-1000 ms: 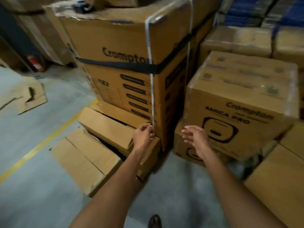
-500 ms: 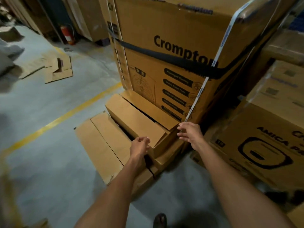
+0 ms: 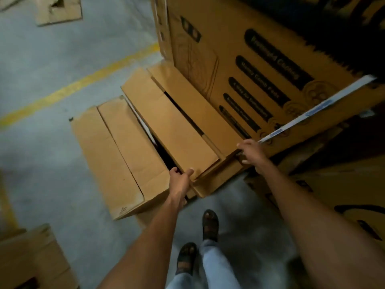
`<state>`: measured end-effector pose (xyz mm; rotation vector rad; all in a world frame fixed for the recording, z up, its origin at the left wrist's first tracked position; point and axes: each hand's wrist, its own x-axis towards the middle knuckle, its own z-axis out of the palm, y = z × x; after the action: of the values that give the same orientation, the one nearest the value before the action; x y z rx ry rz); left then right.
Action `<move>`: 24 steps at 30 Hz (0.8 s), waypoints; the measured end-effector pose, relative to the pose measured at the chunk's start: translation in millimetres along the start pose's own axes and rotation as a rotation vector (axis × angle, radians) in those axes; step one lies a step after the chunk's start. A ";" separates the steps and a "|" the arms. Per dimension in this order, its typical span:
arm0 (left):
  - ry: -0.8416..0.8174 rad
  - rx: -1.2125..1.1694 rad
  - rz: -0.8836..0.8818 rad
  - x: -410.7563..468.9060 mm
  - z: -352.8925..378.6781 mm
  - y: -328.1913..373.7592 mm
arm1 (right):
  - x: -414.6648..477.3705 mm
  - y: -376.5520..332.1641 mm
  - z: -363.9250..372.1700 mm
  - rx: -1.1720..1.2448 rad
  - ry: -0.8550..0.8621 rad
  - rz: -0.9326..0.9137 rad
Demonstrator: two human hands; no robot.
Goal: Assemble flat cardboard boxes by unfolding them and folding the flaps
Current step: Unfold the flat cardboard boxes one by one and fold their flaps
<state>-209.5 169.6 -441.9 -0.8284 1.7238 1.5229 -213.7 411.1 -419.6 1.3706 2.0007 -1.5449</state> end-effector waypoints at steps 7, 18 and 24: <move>-0.046 -0.049 -0.102 47.3 24.9 -21.5 | 70.3 7.1 30.4 -0.278 0.013 -0.013; 0.051 -0.183 0.219 2.9 -20.1 47.5 | 22.8 -44.7 34.6 -0.064 -0.023 -0.261; 0.111 -0.188 0.422 -60.1 -60.8 103.8 | -65.8 -94.8 26.6 0.081 0.033 -0.422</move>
<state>-265.7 122.1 -329.4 -0.6781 1.9463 1.9748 -263.2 356.0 -327.3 1.0481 2.3857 -1.7986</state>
